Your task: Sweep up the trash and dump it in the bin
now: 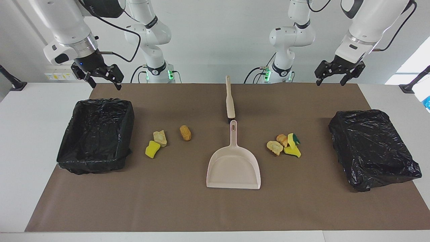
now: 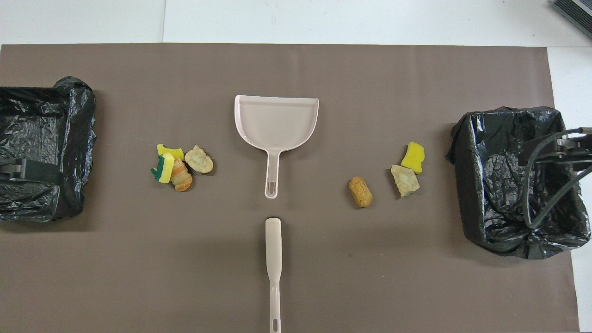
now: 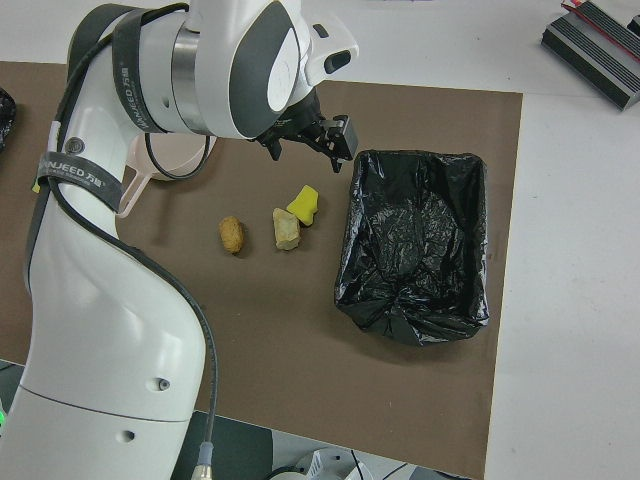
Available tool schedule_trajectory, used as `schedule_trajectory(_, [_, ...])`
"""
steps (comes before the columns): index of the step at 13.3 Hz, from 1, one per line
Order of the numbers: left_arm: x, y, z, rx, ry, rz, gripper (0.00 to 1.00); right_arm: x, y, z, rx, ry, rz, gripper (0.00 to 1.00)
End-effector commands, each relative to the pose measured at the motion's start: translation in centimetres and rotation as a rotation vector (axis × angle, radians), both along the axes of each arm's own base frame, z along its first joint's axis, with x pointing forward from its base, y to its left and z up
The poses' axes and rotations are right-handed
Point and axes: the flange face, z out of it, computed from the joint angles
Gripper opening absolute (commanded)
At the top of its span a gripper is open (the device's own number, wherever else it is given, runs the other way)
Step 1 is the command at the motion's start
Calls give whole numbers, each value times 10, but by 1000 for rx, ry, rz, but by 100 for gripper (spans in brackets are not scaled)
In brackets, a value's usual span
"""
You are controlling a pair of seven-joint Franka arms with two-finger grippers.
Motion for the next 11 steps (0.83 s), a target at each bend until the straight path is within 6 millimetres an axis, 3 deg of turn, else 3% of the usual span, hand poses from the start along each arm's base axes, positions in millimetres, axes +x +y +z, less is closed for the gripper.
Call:
schedule_trajectory(1, [-21,-41,-16,2,7,-27,100,-5,1,1,26,12,-18,100])
schedule_trajectory(4, [-60,-95,-46,12,13,-108,100,-6,2,2,26,11,-16,100])
schedule_trajectory(7, [-83,-141,-74,17,3,-82,100,-6,2,2,26,11,-16,100])
schedule_trajectory(11, [-103,-176,-97,19,-2,-52,100,-7,2,0,26,14,-16,100])
